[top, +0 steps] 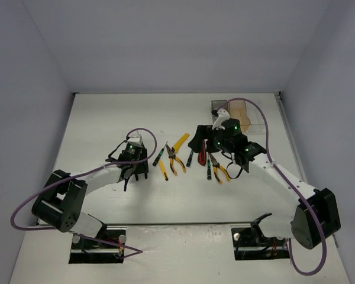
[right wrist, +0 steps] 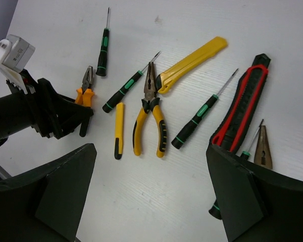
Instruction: Sort the tools into containers
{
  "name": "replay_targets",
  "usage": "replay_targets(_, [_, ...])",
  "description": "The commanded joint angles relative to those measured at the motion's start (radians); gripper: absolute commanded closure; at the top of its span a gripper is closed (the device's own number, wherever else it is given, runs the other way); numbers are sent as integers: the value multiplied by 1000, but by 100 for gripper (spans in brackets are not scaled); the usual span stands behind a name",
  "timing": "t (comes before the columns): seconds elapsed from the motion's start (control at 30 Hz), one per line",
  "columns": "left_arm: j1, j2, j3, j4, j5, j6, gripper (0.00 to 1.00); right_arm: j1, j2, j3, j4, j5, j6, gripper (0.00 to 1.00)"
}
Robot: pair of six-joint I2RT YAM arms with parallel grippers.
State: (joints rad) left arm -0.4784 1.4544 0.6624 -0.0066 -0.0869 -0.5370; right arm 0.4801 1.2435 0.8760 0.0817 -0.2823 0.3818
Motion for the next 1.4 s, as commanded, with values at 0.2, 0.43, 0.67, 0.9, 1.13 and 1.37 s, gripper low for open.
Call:
replay_targets(0.2, [-12,14,71,-69,-21,2,99,97,121,92,150,-14,28,14])
replay_targets(0.43, [-13,82,130,-137,-24,-31,43,97,61,33,150,37,12,12])
replay_targets(0.67, [-14,126,246,-250,-109,-42,33,98,8,-16,150,48,6,12])
replay_targets(0.9, [-10,201,359,-315,-146,-30,31,98,-42,-59,148,67,2,12])
replay_targets(1.13, [9,282,460,-377,-147,-28,38,97,-98,-93,138,87,-3,11])
replay_targets(1.37, [47,312,476,-392,-105,-53,50,96,-138,-120,129,107,0,11])
